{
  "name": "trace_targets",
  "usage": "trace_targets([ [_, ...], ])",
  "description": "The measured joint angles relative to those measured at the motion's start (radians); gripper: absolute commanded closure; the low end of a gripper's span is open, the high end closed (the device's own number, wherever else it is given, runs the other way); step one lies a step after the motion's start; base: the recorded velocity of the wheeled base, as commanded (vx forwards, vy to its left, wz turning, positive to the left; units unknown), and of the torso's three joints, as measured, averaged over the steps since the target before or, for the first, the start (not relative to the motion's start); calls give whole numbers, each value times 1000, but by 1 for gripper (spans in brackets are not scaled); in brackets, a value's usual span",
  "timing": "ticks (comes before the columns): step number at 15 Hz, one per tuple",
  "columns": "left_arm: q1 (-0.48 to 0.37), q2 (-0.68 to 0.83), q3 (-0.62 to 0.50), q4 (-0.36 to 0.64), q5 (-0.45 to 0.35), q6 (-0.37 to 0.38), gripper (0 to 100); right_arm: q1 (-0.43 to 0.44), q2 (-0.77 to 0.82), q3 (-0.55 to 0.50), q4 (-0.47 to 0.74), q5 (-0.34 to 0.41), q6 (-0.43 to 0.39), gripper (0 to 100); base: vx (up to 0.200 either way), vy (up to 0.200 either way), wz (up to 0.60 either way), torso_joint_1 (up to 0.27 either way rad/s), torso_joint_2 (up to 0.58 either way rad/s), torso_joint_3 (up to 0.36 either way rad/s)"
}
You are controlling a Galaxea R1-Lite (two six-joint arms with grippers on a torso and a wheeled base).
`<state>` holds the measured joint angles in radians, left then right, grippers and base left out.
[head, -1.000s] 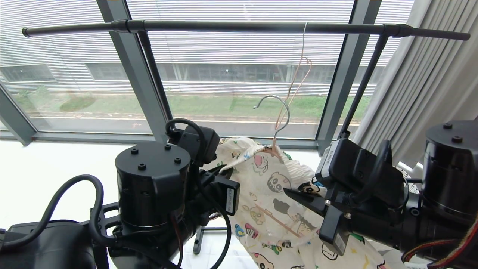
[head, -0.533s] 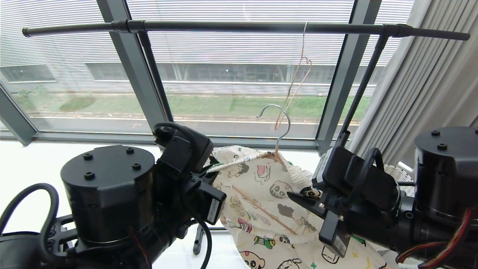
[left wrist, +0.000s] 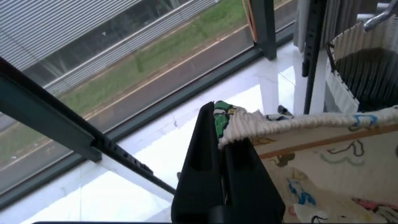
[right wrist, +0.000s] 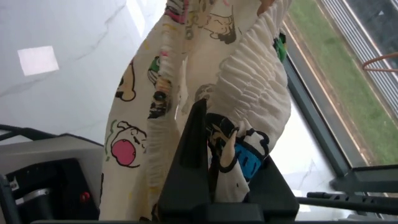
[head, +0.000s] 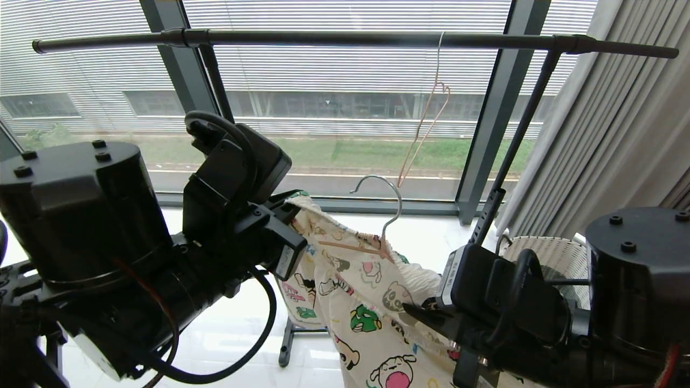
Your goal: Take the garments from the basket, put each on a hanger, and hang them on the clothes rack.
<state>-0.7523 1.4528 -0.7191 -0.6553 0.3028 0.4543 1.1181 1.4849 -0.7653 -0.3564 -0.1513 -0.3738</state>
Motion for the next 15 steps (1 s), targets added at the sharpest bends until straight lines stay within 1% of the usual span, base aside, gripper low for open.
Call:
trace_targets([
  [1,27,4,-16,1,-27,13,100,9,0,0,0,-1,0,100,0,0,0,0,0,0],
  [2,34,7,-27,11,-33,13,100,13,0,0,-1,-2,0,100,0,0,0,0,0,0],
  [3,21,8,-34,21,-35,5,100,14,0,0,0,-2,0,100,0,0,0,0,0,0],
  [5,-39,7,-40,36,-36,-36,100,12,0,-2,0,-2,1,100,0,0,0,0,0,0],
  [7,-120,6,-63,71,-36,-106,100,9,0,-3,0,-2,1,100,0,0,0,0,0,0],
  [8,-142,4,-76,114,-35,-117,100,6,0,-3,0,-2,1,100,0,0,0,0,0,0],
  [9,-153,-1,-85,147,-35,-119,100,1,0,-3,0,-2,1,100,0,0,0,0,0,0],
  [10,-159,-13,-89,201,-35,-118,100,-6,0,-3,0,-3,2,100,0,0,0,0,0,0],
  [12,-161,-51,-96,347,-31,-114,100,-14,-1,-5,-1,-3,1,100,0,0,0,0,0,0],
  [14,-159,-84,-101,409,-10,-112,100,-16,-2,-6,-2,-3,2,100,0,0,0,0,0,0],
  [15,-150,-94,-101,439,27,-111,100,-16,-2,-7,-3,-4,1,100,0,0,0,0,0,0],
])
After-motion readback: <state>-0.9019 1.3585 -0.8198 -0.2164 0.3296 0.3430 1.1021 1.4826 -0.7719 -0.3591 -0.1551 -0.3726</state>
